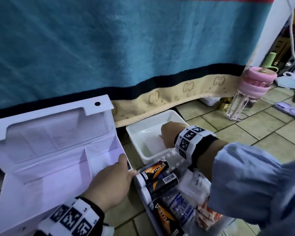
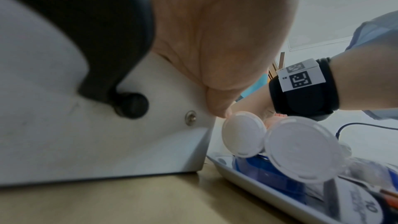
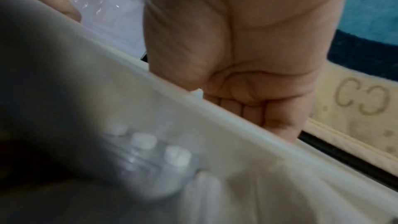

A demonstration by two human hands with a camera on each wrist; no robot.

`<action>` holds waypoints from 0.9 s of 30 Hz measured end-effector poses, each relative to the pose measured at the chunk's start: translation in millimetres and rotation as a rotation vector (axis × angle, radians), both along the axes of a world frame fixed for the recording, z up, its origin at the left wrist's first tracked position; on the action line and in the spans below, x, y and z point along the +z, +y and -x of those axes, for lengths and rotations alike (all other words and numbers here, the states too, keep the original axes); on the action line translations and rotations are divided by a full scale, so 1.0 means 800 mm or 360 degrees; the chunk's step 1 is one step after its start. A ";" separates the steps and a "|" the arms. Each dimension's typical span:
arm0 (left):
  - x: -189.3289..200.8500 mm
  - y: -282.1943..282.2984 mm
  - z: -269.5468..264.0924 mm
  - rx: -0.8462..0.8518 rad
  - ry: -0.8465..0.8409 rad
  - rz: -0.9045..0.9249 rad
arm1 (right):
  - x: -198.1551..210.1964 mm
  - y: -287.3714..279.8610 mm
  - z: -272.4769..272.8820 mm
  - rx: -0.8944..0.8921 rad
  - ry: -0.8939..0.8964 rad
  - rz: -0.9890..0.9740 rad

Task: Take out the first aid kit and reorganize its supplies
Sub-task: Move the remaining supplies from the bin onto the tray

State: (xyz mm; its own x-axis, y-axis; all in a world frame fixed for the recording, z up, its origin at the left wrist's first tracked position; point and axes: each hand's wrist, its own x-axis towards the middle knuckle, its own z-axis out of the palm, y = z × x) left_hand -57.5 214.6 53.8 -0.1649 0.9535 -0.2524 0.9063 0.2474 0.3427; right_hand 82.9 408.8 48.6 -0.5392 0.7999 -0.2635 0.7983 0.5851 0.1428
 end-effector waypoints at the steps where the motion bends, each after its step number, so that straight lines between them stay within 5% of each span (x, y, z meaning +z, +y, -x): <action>1: 0.000 0.000 0.000 0.0003 -0.0001 0.0004 | 0.004 -0.002 0.000 -0.0015 0.0007 0.0020; 7: -0.002 0.002 0.000 0.0002 0.0021 0.0008 | 0.022 0.000 -0.003 -0.0193 0.0157 0.0072; 13: -0.001 0.001 0.000 0.0000 0.0023 0.0001 | 0.049 -0.005 -0.001 -0.0320 -0.0021 0.0227; 27: -0.004 0.002 0.000 0.0000 0.0043 0.0019 | 0.076 -0.016 -0.032 -0.0365 0.0524 0.0044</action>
